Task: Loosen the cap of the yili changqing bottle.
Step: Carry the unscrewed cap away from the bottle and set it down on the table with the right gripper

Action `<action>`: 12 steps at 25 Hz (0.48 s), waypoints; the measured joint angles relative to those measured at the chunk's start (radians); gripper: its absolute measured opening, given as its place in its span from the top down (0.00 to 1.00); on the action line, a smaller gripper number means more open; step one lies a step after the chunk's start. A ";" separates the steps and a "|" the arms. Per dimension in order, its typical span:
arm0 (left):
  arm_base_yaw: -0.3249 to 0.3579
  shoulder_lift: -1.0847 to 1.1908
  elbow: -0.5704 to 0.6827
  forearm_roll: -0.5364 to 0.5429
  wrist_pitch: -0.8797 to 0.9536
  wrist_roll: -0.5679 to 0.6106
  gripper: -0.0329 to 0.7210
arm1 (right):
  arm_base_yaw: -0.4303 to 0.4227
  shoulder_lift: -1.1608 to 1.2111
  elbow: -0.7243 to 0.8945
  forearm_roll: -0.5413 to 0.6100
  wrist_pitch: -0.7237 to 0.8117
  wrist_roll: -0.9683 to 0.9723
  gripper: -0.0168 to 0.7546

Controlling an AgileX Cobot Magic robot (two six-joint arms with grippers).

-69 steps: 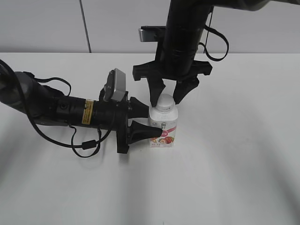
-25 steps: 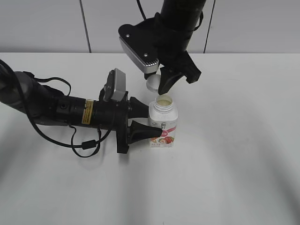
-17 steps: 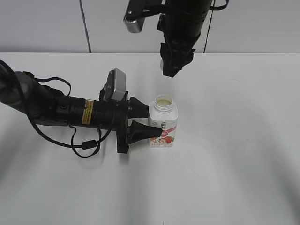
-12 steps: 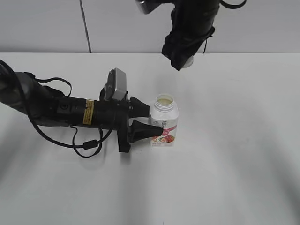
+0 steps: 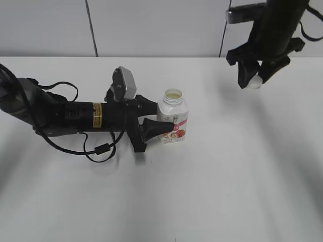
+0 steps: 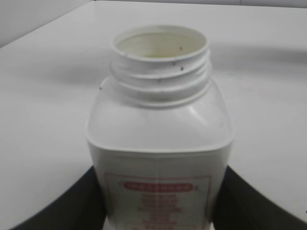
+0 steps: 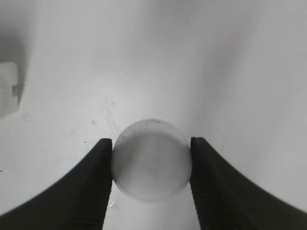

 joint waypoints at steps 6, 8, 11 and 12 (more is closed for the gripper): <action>0.000 0.000 0.000 -0.011 0.003 0.003 0.45 | -0.036 0.002 0.231 0.088 -0.242 0.006 0.47; 0.000 0.000 0.000 -0.013 0.003 0.003 0.45 | -0.036 0.012 0.291 0.114 -0.339 0.008 0.47; 0.000 0.000 0.000 -0.014 0.003 0.003 0.45 | -0.036 0.046 0.342 0.140 -0.420 0.010 0.47; 0.000 0.000 0.000 -0.014 0.003 0.003 0.45 | -0.036 0.058 0.348 0.144 -0.433 0.010 0.47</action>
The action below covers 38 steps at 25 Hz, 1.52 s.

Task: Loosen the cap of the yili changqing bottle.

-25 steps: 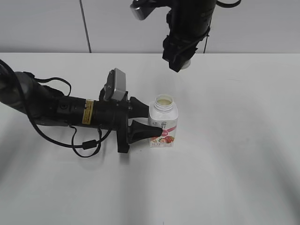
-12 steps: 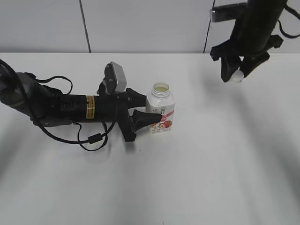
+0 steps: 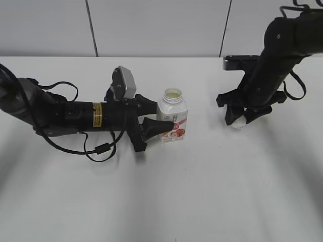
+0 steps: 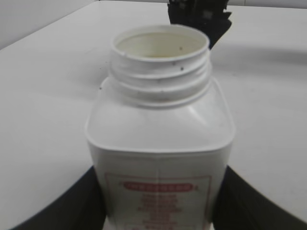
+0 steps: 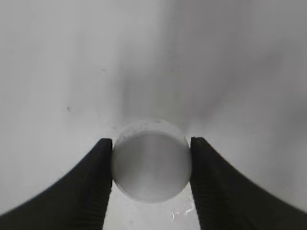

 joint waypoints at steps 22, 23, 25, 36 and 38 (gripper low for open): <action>0.003 0.010 0.005 0.033 0.051 -0.049 0.18 | 0.000 0.019 0.001 0.000 -0.060 -0.016 0.15; 0.005 0.011 0.006 0.050 0.054 -0.058 0.18 | 0.000 0.009 0.001 0.000 -0.054 -0.020 0.15; 0.013 0.011 0.007 0.094 0.054 -0.069 0.17 | 0.000 -0.018 0.001 0.001 -0.037 -0.025 0.16; 0.121 -0.100 0.008 0.170 0.100 -0.123 0.17 | 0.000 -0.155 0.001 0.002 0.001 -0.041 0.21; 0.130 -0.139 0.008 0.177 0.162 -0.138 0.17 | 0.000 -0.178 0.001 0.000 0.002 -0.047 0.21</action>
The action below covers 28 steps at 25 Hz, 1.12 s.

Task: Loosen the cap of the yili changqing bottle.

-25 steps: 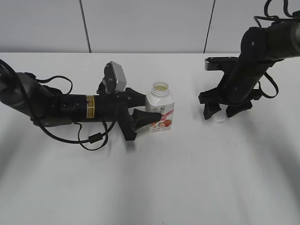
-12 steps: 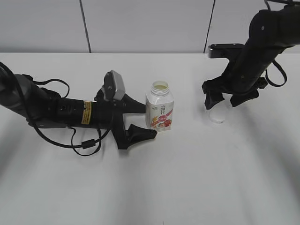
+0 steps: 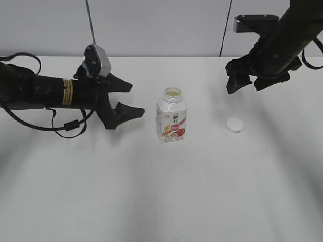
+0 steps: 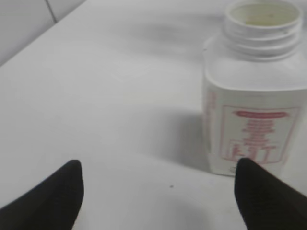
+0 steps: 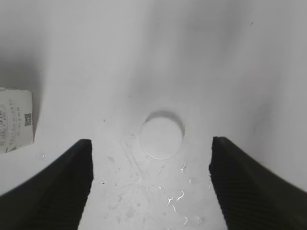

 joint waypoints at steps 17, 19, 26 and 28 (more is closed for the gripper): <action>0.006 -0.317 0.001 -0.136 1.071 -0.012 0.18 | 0.000 -0.097 -0.170 -0.081 0.022 -0.035 0.21; 0.008 -0.339 0.001 -0.211 1.203 -0.012 0.18 | 0.000 -0.097 -0.190 -0.122 0.044 -0.035 0.21; 0.012 -0.478 0.001 -0.712 1.335 0.242 0.18 | 0.000 -0.097 -0.216 -0.175 0.165 -0.035 0.21; 0.012 -0.521 0.001 -0.816 1.367 0.326 0.18 | -0.006 -0.098 -0.216 -0.175 0.189 -0.035 0.21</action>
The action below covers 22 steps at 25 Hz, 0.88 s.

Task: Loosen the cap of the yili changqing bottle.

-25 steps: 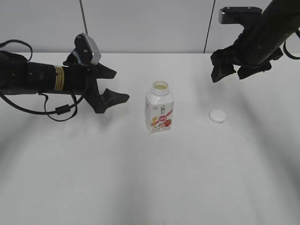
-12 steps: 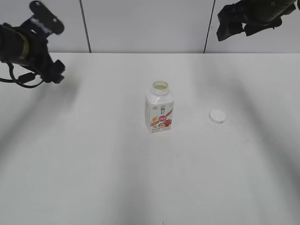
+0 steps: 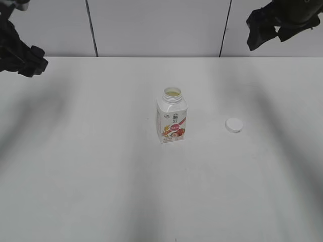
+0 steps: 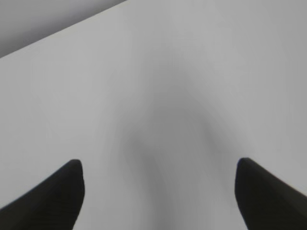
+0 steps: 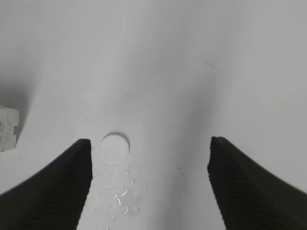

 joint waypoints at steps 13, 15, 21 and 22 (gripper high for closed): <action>0.157 -0.109 0.000 -0.500 0.370 0.336 0.18 | -0.162 -0.017 0.000 0.000 0.199 -0.006 0.21; 0.186 -0.115 0.000 -0.506 0.417 0.338 0.18 | -0.179 -0.036 0.002 0.008 0.230 -0.007 0.21; 0.208 -0.167 0.012 -0.520 0.499 0.340 0.18 | -0.188 -0.149 0.037 0.061 0.272 -0.008 0.21; 0.208 -0.190 0.025 -0.522 0.503 0.340 0.18 | -0.188 -0.170 0.056 0.084 0.272 -0.010 0.21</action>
